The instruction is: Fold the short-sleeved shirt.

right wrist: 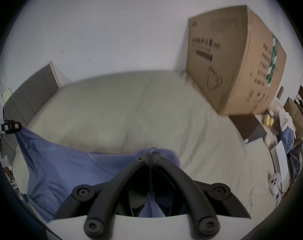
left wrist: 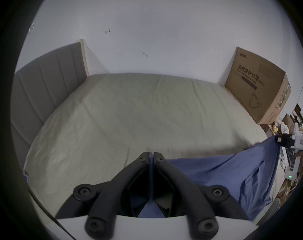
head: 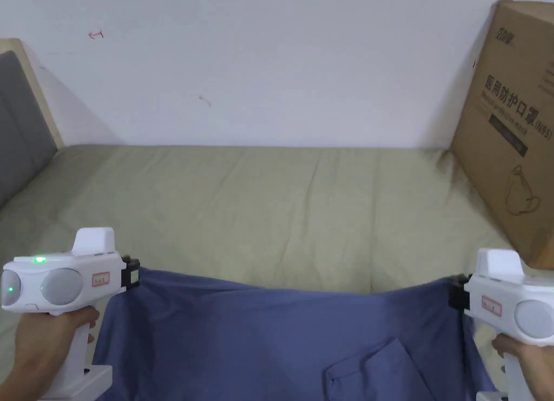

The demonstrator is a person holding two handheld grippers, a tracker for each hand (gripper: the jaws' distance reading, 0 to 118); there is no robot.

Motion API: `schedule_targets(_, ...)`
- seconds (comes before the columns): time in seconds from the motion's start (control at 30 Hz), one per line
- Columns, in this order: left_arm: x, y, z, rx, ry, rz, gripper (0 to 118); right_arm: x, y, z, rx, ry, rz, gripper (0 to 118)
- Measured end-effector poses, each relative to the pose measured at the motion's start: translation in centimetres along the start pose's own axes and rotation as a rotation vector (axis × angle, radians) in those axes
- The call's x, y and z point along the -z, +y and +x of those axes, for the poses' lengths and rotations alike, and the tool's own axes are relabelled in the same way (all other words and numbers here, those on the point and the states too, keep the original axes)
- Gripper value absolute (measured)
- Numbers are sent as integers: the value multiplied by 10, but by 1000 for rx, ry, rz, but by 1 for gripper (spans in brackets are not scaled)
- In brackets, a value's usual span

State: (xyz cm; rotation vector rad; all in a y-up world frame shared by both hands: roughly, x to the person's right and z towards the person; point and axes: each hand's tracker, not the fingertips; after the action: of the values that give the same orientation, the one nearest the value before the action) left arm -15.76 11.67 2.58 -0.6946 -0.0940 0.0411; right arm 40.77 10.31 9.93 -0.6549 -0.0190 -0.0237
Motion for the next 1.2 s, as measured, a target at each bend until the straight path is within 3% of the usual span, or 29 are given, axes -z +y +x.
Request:
schedule_targets(0.13, -39, 41, -10, -4, 32, 103, 1, -47, 49, -14, 11, 80, 127, 0)
schedule_targets(0.33, -88, 110, -24, 4, 73, 245, 1, -106, 125, -28, 27, 112, 345, 0)
schedule_targets(0.73, -120, 236, -8, 14, 126, 450, 1, -119, 259, -25, -13, 69, 558, 0)
schedule_targets(1.0, -86, 263, 2, 3, 152, 500, 1, -91, 271, -23, -43, 41, 590, 0)
schedule_targets(1.2, -41, 224, -10, -1, 162, 418, 1, -56, 237, -21, -48, 78, 538, 0)
